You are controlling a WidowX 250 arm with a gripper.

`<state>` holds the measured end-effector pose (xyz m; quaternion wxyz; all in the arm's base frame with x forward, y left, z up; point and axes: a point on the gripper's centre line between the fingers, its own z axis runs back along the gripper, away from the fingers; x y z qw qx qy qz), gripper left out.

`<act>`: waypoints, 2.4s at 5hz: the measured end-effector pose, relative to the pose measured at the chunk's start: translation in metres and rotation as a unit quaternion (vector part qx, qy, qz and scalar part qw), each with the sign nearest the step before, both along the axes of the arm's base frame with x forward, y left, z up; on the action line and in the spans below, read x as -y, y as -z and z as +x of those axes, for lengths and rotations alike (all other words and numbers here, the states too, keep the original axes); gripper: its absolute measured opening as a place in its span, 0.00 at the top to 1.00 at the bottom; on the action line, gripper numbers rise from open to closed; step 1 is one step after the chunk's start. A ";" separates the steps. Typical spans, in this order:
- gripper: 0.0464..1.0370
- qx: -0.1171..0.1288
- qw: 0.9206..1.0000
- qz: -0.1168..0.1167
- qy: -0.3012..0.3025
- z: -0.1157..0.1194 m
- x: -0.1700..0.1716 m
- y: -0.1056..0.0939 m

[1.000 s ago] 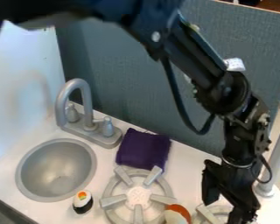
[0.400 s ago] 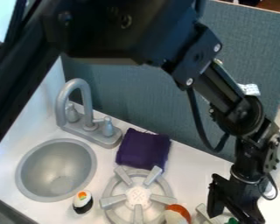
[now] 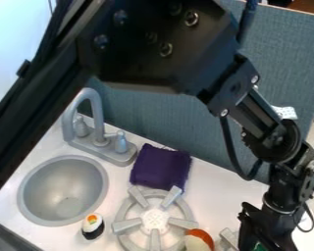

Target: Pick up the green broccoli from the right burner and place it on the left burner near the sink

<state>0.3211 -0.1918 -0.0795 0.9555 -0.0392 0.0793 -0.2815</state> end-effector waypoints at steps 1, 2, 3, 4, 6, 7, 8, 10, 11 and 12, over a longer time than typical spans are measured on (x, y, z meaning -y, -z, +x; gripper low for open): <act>0.54 -0.002 1.000 -0.005 -0.005 0.000 0.002 0.000; 0.58 0.003 1.000 -0.009 -0.009 -0.001 0.002 -0.001; 0.65 0.020 0.999 -0.021 -0.026 -0.017 -0.009 -0.024; 0.66 0.069 0.994 -0.040 -0.075 -0.020 -0.032 -0.068; 0.66 0.082 0.980 0.010 -0.179 -0.031 -0.083 -0.067; 0.66 0.059 0.971 0.051 -0.225 -0.033 -0.110 -0.054; 0.66 0.033 0.960 0.080 -0.267 -0.030 -0.131 -0.047; 0.66 -0.036 0.937 0.117 -0.327 -0.030 -0.176 -0.034; 0.66 -0.042 0.935 0.120 -0.331 -0.028 -0.188 -0.033; 0.66 -0.050 0.938 0.115 -0.323 -0.030 -0.190 -0.023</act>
